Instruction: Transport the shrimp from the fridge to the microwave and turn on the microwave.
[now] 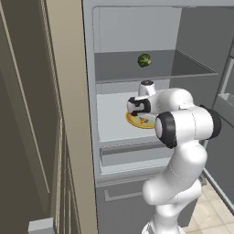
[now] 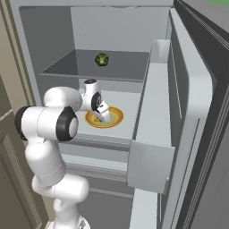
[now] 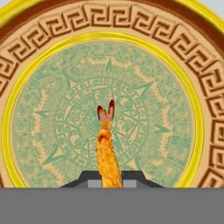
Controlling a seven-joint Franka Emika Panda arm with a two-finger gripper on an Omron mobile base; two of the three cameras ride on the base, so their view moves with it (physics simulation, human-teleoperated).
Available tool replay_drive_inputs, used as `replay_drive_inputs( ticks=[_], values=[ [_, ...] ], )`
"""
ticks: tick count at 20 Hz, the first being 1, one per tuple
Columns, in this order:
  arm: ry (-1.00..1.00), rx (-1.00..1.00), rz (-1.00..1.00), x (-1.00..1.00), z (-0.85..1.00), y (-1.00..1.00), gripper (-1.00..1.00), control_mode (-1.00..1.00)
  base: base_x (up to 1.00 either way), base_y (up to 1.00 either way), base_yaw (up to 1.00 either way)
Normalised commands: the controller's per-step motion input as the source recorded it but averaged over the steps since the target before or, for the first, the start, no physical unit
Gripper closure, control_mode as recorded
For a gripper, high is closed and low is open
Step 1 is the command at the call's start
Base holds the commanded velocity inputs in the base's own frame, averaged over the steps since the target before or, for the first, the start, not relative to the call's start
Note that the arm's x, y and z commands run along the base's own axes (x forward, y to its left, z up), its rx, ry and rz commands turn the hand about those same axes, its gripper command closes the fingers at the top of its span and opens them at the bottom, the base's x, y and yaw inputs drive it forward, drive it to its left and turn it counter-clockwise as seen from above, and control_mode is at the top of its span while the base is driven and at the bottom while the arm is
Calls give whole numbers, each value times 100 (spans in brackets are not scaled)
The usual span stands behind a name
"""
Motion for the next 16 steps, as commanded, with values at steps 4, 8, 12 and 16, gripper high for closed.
replay_drive_inputs(
  ticks=[4,8,12,16],
  values=[
    [0,0,0,-5,12,2,100,-100,0,0,0],
    [0,0,0,-10,11,6,100,-100,0,0,0],
    [0,0,0,-8,7,5,100,-100,0,0,0],
    [0,0,0,-1,0,6,100,-100,0,0,0]
  ],
)
